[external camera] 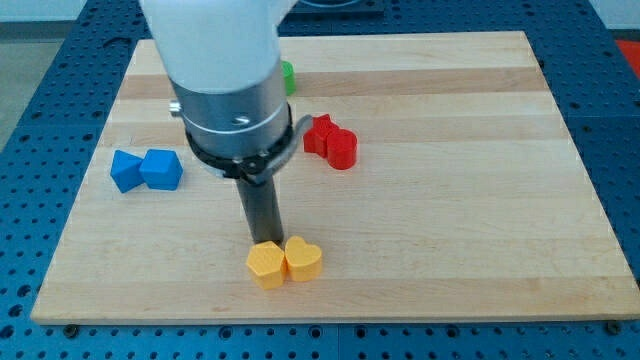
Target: Point your arm at the red circle
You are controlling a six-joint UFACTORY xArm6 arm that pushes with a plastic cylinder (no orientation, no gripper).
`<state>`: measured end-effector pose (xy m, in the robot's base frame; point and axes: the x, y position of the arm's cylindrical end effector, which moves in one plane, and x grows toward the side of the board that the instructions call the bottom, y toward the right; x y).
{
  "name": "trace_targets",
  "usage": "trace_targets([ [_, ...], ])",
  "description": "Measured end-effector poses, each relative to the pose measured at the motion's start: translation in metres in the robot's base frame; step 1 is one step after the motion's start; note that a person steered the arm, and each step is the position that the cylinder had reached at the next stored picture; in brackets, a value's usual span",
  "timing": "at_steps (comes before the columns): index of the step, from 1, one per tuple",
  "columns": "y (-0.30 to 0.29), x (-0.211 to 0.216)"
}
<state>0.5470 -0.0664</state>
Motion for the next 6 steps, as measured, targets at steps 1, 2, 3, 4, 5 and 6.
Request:
trace_targets([
  [1, 0.008, 0.002],
  [2, 0.011, -0.002],
  [3, 0.025, -0.007],
  [4, 0.023, -0.007],
  [5, 0.023, -0.01],
  [6, 0.023, -0.013],
])
